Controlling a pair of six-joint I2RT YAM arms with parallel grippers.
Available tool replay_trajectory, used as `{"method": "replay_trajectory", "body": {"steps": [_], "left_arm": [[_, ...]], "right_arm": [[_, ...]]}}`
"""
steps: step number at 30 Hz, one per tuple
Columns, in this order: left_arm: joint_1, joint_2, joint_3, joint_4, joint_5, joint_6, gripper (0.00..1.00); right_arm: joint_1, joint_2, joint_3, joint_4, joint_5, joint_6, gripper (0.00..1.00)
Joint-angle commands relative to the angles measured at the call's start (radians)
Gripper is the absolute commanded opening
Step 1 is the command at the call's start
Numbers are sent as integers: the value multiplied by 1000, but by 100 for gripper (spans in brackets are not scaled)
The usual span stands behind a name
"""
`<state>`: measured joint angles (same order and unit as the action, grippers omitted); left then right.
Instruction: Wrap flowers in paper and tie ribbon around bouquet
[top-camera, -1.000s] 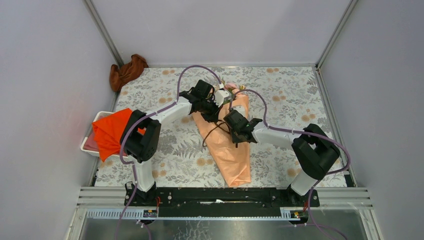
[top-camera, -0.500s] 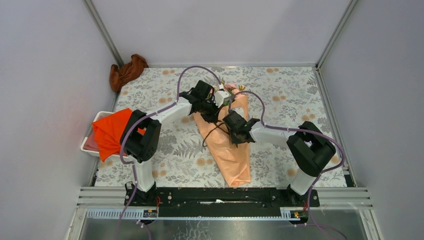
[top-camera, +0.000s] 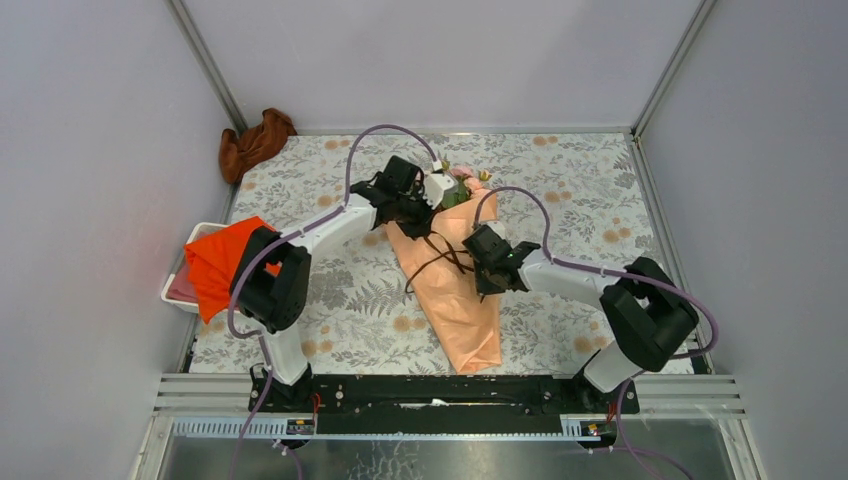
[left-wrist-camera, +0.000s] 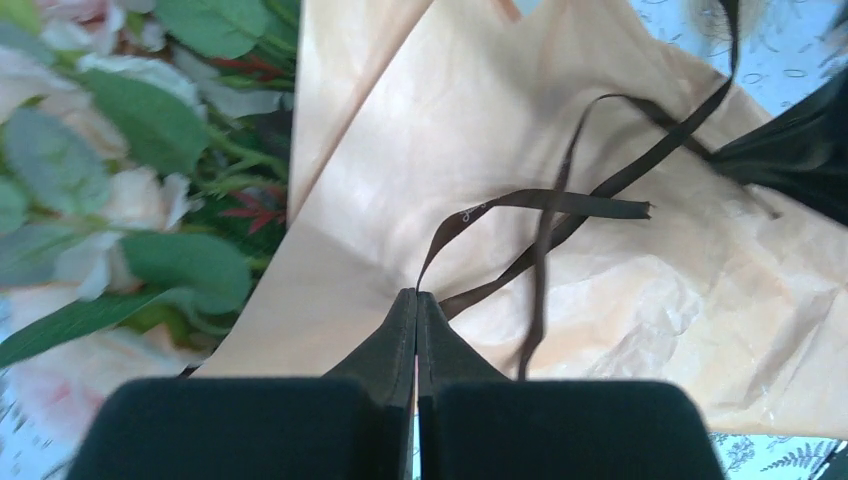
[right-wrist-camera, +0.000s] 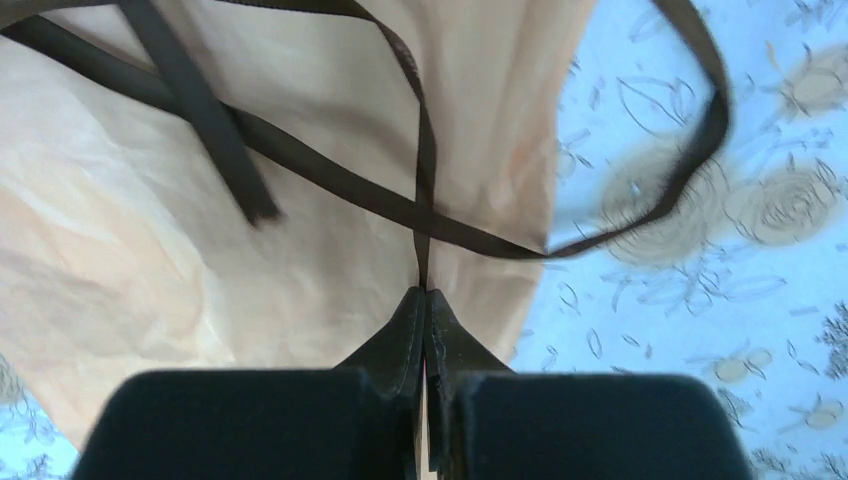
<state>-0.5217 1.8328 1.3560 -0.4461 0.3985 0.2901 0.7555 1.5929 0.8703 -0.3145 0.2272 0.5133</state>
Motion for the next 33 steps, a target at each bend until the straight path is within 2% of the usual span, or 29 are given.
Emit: {"method": "replay_trajectory", "body": {"steps": [1, 9, 14, 23, 26, 28, 31, 33], "left_arm": [[33, -74, -38, 41, -84, 24, 0], [81, -197, -195, 11, -200, 76, 0], [132, -241, -298, -41, -283, 127, 0], [229, -291, -481, -28, -468, 228, 0], [238, -315, -511, -42, -444, 265, 0], [236, -339, -499, -77, -335, 292, 0], [210, -365, -429, -142, -200, 303, 23], [183, -365, -356, -182, -142, 298, 44]], "right_arm": [[-56, -112, -58, -81, -72, 18, 0], [-285, -343, -175, -79, -161, 3, 0], [-448, -404, -221, -10, -210, -9, 0], [-574, -419, -203, 35, -199, -32, 0], [-568, -429, -167, 33, -220, -42, 0], [-500, -418, -130, 41, -244, -60, 0], [-329, -377, -27, 4, -239, -119, 0], [-275, -372, 30, 20, -313, -116, 0]]}}
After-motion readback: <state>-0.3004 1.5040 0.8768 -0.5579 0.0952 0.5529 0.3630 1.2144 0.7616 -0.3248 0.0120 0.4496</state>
